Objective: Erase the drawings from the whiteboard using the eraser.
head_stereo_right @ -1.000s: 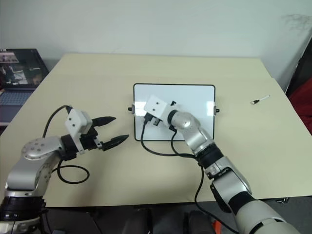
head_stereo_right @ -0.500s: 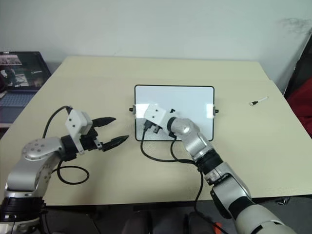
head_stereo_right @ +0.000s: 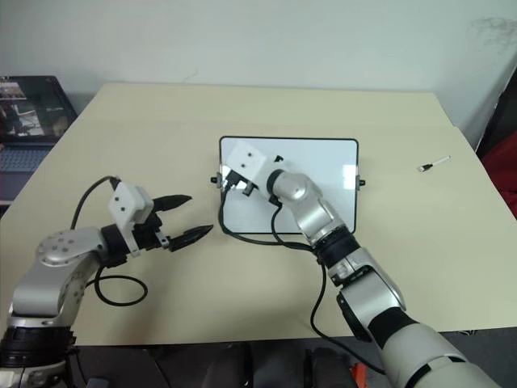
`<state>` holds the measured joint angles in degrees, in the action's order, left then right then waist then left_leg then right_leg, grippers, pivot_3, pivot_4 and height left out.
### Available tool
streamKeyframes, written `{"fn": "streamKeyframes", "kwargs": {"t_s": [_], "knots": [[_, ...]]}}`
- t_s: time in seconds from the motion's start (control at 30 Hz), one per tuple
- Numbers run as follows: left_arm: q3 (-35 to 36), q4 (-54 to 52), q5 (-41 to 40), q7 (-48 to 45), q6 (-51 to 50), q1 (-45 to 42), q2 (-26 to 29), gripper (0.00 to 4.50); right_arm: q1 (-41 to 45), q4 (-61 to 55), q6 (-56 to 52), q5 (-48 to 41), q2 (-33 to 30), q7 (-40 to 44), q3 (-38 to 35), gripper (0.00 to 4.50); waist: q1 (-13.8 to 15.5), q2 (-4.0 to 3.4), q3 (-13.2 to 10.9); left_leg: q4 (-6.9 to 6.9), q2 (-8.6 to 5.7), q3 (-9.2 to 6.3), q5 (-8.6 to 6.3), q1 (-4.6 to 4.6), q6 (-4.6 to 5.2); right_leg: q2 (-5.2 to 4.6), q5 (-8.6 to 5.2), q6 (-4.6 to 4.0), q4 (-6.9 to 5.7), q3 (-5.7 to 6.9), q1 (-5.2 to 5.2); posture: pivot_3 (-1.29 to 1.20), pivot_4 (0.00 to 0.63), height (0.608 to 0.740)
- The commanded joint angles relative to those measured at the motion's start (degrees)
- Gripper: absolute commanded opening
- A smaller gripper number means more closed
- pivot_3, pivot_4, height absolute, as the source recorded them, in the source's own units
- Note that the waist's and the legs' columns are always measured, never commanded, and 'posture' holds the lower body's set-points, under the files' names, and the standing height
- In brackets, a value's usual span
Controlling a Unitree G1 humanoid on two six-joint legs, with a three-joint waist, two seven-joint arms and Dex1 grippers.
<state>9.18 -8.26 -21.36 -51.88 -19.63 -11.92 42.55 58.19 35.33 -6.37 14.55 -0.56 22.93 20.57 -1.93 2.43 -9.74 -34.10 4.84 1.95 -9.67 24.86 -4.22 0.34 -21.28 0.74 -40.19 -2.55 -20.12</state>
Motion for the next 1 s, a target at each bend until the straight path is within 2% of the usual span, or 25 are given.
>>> {"fn": "streamKeyframes", "kwargs": {"t_s": [0.03, 0.23, 0.4, 0.5, 0.67, 0.7, 0.73, 0.83, 1.0], "knots": [[0.87, -1.27, -0.15, -0.01, 0.32, -0.44, 0.92, 4.5, 0.18, 3.97, 3.2, 0.85, 0.64, -1.34, 0.36, 1.3, -0.01, 0.0, 0.0, 0.0, 0.01, -0.01, 0.0, -0.02, 0.0, 0.01, 0.0, 0.0, -0.03, 0.01, 0.01, 0.0, 0.15, 0.74], [0.79, -1.86, -0.63, -0.42, -0.29, -0.18, 1.01, 4.5, -7.8, 9.73, 2.7, 0.0, 0.33, -0.5, 0.31, 1.3, -0.06, 0.04, 0.07, -0.01, 0.0, -0.04, 0.0, -0.33, -0.01, 0.0, 0.0, 0.0, -0.16, 0.04, 0.31, 0.0, 0.15, 0.74], [0.57, -1.76, -0.63, -0.57, -0.38, -0.73, 0.96, 4.5, -11.31, 10.43, 1.49, -0.86, -1.36, -0.29, -1.29, 1.3, 0.07, 0.01, 0.06, 0.11, -0.08, -0.05, 0.01, -1.76, 0.02, -0.17, -0.1, 0.11, -0.1, 0.09, 1.38, 0.0, 0.15, 0.74], [0.31, -1.5, -0.55, -0.7, -0.38, -1.05, 0.88, 4.5, -11.9, 6.65, 0.35, -2.29, -0.89, 1.08, -2.06, 1.3, 0.09, 0.02, 0.09, 0.12, 0.08, -0.18, 0.04, -2.28, 0.07, -0.34, -0.15, 0.12, 0.09, 0.12, 1.97, 0.0, 0.15, 0.74], [0.07, -1.28, -0.46, -1.01, -0.43, -1.37, 0.8, 4.5, -9.92, -14.16, -8.1, -8.89, 1.73, 6.69, -4.52, 1.3, 0.05, 0.1, 0.09, 0.13, 0.02, -0.13, 0.22, -2.09, 0.35, -0.48, 0.01, 0.24, 0.17, 0.12, 1.85, 0.0, 0.15, 0.74], [0.08, -1.23, -0.42, -1.07, -0.45, -1.4, 0.79, 4.5, -8.6, -17.12, -9.41, -9.42, 1.77, 6.61, -5.14, 1.3, 0.05, 0.09, 0.04, 0.14, 0.03, -0.13, 0.22, -1.94, 0.36, -0.48, 0.11, 0.01, 0.18, 0.15, 1.74, 0.0, 0.15, 0.74], [0.1, -1.31, -0.39, -1.09, -0.52, -1.36, 0.75, 4.5, -7.41, -18.61, -10.14, -8.93, 1.41, 5.75, -5.59, 1.3, 0.07, 0.0, -0.01, 0.14, 0.03, -0.08, 0.23, -1.38, 0.36, -0.46, 0.15, 0.03, 0.13, 0.11, 1.45, 0.0, 0.15, 0.74], [0.07, -1.47, -0.31, -1.12, -0.66, -1.27, 0.65, 4.5, -5.48, -18.1, -10.16, -6.11, -0.29, 3.24, -5.09, 1.3, 0.14, 0.01, -0.01, 0.06, -0.06, -0.06, 0.27, 0.08, 0.32, -0.34, 0.21, 0.12, -0.21, 0.09, -0.13, 0.0, 0.15, 0.74], [-0.2, -1.64, -0.3, -0.96, -0.73, -1.24, 0.49, 4.5, -5.0, -10.59, -8.02, -2.41, -0.66, 1.49, -1.25, 1.3, 0.06, 0.01, -0.01, 0.27, -0.13, 0.04, 0.17, 0.14, 0.16, -0.26, 0.2, 0.11, 0.3, 0.07, -0.12, 0.0, 0.15, 0.74]]}}
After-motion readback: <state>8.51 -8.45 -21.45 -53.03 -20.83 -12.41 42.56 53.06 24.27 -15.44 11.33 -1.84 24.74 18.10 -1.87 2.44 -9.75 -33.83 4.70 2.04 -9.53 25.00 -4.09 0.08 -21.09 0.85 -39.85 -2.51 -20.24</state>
